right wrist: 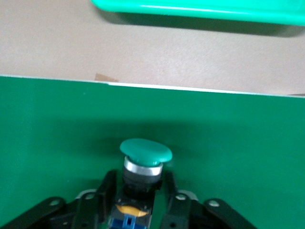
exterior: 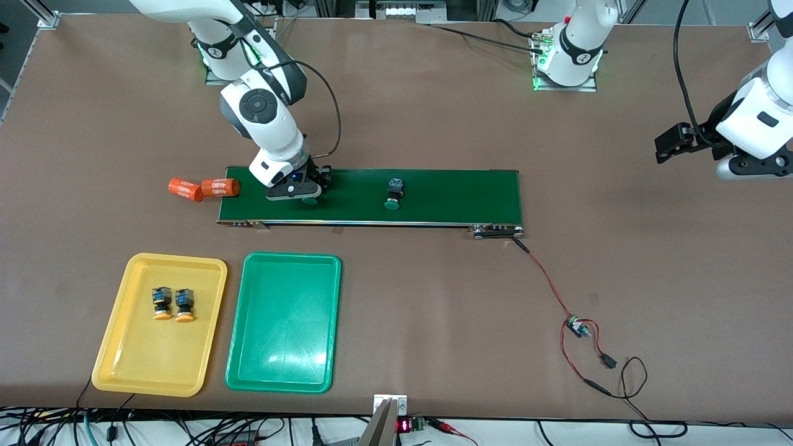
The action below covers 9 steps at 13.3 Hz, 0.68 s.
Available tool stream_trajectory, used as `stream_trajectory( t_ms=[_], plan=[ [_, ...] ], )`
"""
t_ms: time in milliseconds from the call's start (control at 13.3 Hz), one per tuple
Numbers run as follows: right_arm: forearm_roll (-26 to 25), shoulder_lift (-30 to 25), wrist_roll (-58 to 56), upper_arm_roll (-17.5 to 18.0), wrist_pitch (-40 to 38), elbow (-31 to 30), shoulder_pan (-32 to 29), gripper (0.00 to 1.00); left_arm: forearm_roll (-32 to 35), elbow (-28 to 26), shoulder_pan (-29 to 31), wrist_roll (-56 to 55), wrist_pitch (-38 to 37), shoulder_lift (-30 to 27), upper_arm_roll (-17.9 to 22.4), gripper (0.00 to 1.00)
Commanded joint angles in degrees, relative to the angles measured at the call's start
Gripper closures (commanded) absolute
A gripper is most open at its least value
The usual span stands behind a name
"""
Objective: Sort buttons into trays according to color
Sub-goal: 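Grasp a green button on the belt with the right gripper, then place the green button in the green tray with the right gripper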
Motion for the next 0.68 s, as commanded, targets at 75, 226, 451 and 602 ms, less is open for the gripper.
stream_trajectory(
  t_ms=[75, 226, 451, 602],
  plan=[
    [-0.32, -0.15, -1.56, -0.83, -3.13, 4.59, -0.83, 0.95, -0.62, 1.15, 0.32, 1.26, -1.31, -0.14, -0.26, 0.00],
    [-0.15, -0.41, -2.61, -0.92, -10.76, 11.42, -1.00, 0.95, -0.62, 1.15, 0.41, 1.26, -1.14, -0.05, -0.18, 0.00],
    [-0.14, 2.47, -5.16, -0.92, -13.97, 20.57, -1.18, 0.95, -0.62, 1.15, 0.32, 1.35, -1.14, -0.05, -0.18, 0.00],
    [-0.23, 7.38, -8.58, -2.49, -13.79, 27.94, -1.01, 0.95, -0.62, 1.15, 0.32, 1.35, -1.14, -0.05, -0.26, 0.00]
  ],
)
